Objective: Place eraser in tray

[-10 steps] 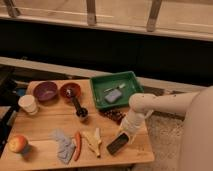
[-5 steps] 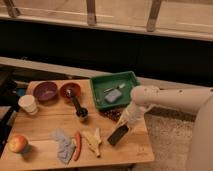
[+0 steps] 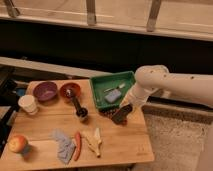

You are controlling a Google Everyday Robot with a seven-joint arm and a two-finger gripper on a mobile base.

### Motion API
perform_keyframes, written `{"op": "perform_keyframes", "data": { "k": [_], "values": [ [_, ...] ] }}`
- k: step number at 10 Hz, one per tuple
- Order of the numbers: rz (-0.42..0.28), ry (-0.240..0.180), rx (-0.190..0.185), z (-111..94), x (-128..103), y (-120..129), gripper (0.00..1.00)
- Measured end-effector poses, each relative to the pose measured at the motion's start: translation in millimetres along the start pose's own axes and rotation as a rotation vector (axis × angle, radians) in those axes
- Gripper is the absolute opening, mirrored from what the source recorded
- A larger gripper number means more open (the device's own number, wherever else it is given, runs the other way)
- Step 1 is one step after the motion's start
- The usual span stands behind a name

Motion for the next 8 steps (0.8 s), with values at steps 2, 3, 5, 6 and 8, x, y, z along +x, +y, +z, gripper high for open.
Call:
{"op": "perform_keyframes", "data": {
  "k": [2, 3, 5, 6, 8],
  "values": [
    [0.000, 0.000, 0.000, 0, 0, 0, 0.00],
    [0.002, -0.001, -0.001, 0, -1, -1, 0.00],
    [0.022, -0.007, -0.003, 3, -6, 0, 0.00],
    [0.032, -0.018, -0.008, 2, -13, 2, 0.00],
    [0.051, -0.066, -0.026, -9, -53, 20, 0.00]
  ]
}}
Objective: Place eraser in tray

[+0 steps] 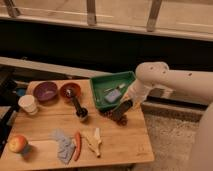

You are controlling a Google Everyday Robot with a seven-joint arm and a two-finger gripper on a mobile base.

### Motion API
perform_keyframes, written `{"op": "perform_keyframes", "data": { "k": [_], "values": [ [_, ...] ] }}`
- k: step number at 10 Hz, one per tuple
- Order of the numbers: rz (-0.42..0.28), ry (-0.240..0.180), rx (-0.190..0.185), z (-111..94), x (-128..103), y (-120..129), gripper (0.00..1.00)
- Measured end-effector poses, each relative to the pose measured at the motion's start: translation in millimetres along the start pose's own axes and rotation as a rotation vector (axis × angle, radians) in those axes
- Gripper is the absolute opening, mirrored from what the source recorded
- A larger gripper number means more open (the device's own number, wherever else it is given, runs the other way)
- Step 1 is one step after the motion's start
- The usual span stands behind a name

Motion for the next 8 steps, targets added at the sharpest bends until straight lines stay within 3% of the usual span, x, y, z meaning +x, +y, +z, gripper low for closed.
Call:
{"op": "perform_keyframes", "data": {
  "k": [6, 8],
  "values": [
    [0.058, -0.125, -0.057, -25, -112, 65, 0.00],
    [0.106, -0.122, -0.092, -24, -142, 66, 0.11]
  ]
}}
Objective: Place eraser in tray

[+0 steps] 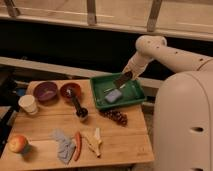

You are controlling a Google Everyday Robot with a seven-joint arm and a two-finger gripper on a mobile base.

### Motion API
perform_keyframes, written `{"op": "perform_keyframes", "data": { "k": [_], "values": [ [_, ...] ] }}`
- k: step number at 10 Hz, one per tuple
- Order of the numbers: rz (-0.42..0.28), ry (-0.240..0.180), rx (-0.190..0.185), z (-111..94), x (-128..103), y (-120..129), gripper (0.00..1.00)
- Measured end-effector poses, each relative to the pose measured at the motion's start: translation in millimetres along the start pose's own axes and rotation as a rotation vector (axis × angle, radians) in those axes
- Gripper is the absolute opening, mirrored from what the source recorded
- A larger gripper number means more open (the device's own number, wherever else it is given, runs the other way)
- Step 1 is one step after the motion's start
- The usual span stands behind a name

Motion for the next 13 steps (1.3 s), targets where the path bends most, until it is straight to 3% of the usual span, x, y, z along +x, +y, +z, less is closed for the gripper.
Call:
{"op": "perform_keyframes", "data": {
  "k": [2, 6, 9, 13],
  "values": [
    [0.056, 0.023, -0.033, 13, -18, -10, 0.34],
    [0.097, 0.087, -0.036, 51, -10, -28, 0.74],
    [0.100, 0.123, -0.023, 72, 2, -38, 0.80],
    [0.108, 0.157, -0.033, 76, 7, -43, 0.80]
  ]
}}
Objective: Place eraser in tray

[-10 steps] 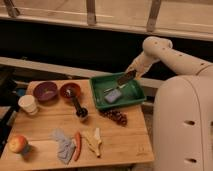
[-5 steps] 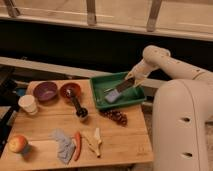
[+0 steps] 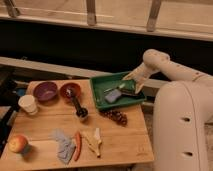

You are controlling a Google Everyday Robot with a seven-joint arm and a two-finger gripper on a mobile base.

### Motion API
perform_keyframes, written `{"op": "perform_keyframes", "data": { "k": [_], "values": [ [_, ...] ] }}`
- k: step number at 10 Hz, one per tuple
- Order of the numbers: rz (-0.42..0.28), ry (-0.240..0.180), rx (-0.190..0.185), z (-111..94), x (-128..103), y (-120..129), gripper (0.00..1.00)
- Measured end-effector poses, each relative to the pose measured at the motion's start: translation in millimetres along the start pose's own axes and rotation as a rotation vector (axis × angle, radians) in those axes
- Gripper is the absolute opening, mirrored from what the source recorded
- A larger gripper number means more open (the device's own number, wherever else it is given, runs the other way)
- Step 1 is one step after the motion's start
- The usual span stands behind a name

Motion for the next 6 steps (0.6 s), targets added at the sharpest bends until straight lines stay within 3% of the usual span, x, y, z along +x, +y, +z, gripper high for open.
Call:
{"op": "perform_keyframes", "data": {
  "k": [2, 5, 6],
  "values": [
    [-0.023, -0.001, -0.023, -8, 6, 9, 0.80],
    [-0.045, -0.022, -0.087, -38, 11, 18, 0.80],
    [-0.045, -0.022, -0.087, -37, 11, 17, 0.80]
  ]
}}
